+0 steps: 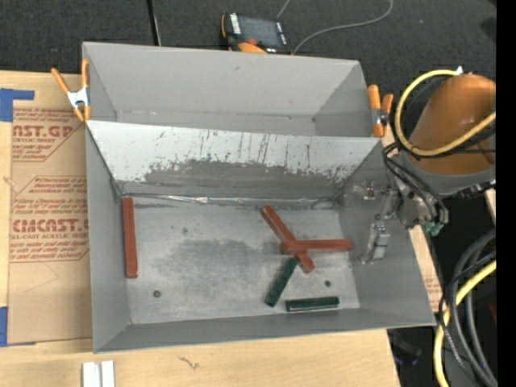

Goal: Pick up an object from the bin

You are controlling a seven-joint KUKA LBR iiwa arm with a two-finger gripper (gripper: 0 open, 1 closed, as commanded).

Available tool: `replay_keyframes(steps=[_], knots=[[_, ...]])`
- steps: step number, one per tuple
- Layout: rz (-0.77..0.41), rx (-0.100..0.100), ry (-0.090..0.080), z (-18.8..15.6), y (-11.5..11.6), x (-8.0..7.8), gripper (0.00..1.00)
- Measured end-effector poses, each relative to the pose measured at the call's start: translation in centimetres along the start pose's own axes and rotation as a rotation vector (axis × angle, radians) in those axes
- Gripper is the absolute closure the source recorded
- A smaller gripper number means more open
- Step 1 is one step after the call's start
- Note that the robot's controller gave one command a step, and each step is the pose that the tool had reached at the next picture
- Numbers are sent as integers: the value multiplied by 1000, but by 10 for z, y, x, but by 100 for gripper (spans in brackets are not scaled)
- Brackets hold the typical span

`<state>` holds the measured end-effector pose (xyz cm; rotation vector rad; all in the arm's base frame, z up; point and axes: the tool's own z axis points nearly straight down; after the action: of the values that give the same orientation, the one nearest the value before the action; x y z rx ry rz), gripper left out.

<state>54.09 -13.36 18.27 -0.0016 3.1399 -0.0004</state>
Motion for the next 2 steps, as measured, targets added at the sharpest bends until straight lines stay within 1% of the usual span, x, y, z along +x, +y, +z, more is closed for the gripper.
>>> replay_keyframes(steps=[1,2], knots=[[-180,-3,6,117,17,-4,0],[-179,-1,1,113,16,-5,100]])
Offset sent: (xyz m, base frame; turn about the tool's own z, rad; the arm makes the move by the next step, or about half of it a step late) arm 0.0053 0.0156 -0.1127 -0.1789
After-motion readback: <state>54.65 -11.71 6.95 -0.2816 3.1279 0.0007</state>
